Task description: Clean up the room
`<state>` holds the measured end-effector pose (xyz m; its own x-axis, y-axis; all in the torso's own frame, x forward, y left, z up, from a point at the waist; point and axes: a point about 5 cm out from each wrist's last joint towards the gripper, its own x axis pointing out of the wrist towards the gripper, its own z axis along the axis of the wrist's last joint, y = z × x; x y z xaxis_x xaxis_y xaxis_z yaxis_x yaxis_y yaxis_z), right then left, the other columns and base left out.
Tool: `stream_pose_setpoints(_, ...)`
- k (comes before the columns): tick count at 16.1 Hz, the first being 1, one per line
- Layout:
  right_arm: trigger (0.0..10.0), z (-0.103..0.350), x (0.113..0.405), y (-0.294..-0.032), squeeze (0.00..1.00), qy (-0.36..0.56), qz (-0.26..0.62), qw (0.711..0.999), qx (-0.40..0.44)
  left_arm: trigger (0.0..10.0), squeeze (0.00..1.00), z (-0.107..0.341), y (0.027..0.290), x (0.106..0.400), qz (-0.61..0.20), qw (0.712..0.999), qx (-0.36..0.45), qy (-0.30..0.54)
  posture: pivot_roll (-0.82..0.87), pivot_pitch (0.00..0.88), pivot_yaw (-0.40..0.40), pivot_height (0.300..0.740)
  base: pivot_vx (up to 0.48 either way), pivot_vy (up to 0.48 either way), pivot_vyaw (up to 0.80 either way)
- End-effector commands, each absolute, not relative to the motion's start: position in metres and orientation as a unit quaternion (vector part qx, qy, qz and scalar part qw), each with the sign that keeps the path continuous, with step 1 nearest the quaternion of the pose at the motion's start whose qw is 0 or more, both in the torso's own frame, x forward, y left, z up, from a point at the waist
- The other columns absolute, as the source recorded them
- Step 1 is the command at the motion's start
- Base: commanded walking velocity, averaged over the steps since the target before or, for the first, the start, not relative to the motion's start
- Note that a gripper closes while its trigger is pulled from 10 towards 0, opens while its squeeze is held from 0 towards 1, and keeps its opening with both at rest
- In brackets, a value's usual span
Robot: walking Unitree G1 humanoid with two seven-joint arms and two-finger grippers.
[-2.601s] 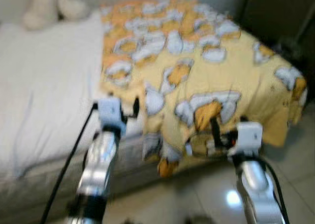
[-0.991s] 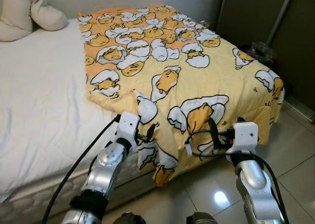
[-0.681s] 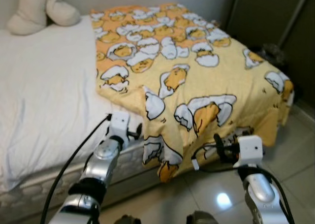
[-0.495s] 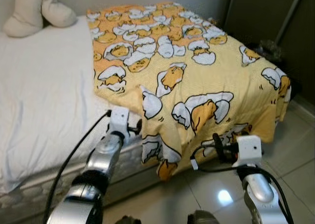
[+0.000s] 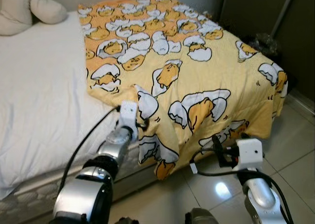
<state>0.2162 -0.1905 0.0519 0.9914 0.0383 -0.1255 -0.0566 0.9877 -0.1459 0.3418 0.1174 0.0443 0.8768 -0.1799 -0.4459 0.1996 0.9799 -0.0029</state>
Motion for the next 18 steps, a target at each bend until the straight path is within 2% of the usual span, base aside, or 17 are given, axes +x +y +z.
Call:
stream_pose_setpoints(1, 10.0, 0.056, 0.213, -0.189, 0.0, 0.059, 0.027, 0.995, -0.079, 10.0, 0.0, 0.052, 0.119, 0.349, -0.089, 0.97, 0.029, 0.225, -0.28, 0.042, 0.067, 0.704, 0.0, 0.0, 0.0)
stream_pose_setpoints(3, 10.0, 0.058, 0.206, -0.191, 0.0, 0.063, 0.028, 0.994, -0.083, 10.0, 0.0, 0.053, 0.116, 0.35, -0.09, 0.969, 0.031, 0.228, -0.3, 0.062, 0.065, 0.704, 0.0, 0.0, 0.0)
stream_pose_setpoints(4, 10.0, 0.058, 0.189, -0.2, 0.0, 0.077, 0.02, 0.993, -0.091, 10.0, 0.0, 0.053, 0.111, 0.35, -0.093, 0.968, 0.019, 0.231, -0.33, 0.091, 0.05, 0.704, 0.0, 0.0, 0.0)
stream_pose_setpoints(9, 10.0, 0.066, 0.174, -0.206, 0.0, 0.086, 0.02, 0.991, -0.105, 10.0, 0.0, 0.046, 0.108, 0.345, -0.089, 0.965, 0.001, 0.248, -0.38, 0.145, 0.036, 0.704, 0.0, 0.0, 0.0)
stream_pose_setpoints(13, 10.0, 0.07, 0.161, -0.212, 0.0, 0.102, 0.011, 0.989, -0.109, 10.0, 0.0, 0.04, 0.098, 0.339, -0.111, 0.96, -0.007, 0.258, -0.4, 0.154, 0.031, 0.704, 0.0, 0.0, 0.0)
stream_pose_setpoints(18, 10.0, 0.072, 0.156, -0.205, 0.0, 0.108, 0.015, 0.989, -0.103, 10.0, 0.0, 0.053, 0.113, 0.351, -0.042, 0.971, 0.001, 0.236, -0.4, 0.199, 0.046, 0.704, 0.0, 0.0, 0.0)
